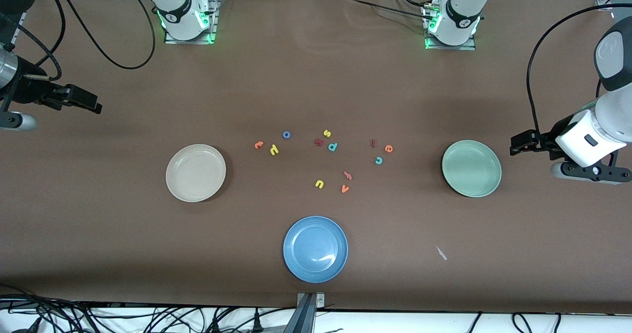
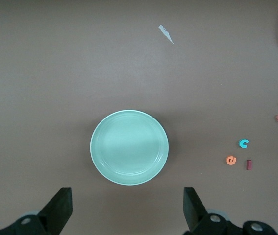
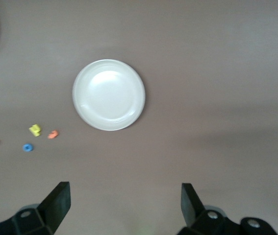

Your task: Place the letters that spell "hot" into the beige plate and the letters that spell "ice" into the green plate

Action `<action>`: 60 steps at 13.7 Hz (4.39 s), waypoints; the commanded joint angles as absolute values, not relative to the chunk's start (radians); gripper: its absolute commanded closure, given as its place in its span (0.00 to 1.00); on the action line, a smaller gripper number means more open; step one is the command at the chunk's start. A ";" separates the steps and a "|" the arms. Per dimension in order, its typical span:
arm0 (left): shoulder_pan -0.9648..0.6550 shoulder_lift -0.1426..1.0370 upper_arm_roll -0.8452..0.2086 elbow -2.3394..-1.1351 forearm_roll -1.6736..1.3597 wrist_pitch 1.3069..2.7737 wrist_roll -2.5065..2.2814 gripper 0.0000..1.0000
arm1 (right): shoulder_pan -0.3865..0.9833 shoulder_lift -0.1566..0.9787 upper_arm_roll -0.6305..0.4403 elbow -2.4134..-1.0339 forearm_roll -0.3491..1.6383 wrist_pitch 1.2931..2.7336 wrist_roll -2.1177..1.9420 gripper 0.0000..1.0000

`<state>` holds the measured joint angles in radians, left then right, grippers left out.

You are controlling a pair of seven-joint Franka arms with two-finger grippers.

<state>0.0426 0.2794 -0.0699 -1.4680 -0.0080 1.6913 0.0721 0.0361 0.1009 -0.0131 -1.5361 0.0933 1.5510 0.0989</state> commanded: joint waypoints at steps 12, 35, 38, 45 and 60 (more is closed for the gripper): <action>0.112 0.255 -0.071 -1.497 -0.020 1.680 0.208 0.01 | 0.267 0.319 0.092 -1.621 0.086 1.894 0.484 0.00; -0.153 0.386 -0.183 -2.022 -0.049 2.344 -0.511 0.15 | 0.291 0.483 0.224 -2.020 -0.100 2.566 1.078 0.00; -0.208 0.449 -0.186 -2.019 -0.048 2.402 -0.598 0.24 | 0.307 0.486 0.225 -2.071 -0.100 2.608 1.143 0.00; -0.259 0.517 -0.186 -2.017 -0.043 2.436 -0.689 0.37 | 0.341 0.535 0.224 -2.088 -0.101 2.660 1.201 0.01; -0.288 0.566 -0.184 -2.014 -0.035 2.470 -0.769 0.81 | 0.331 0.551 0.221 -2.106 -0.133 2.694 1.167 0.98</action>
<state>-0.2738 0.5508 -0.1915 -2.0169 -0.0252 2.4607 -0.7610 0.3394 0.5364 0.2234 -2.0892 -0.1025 2.6824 1.1733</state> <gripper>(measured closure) 0.687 0.784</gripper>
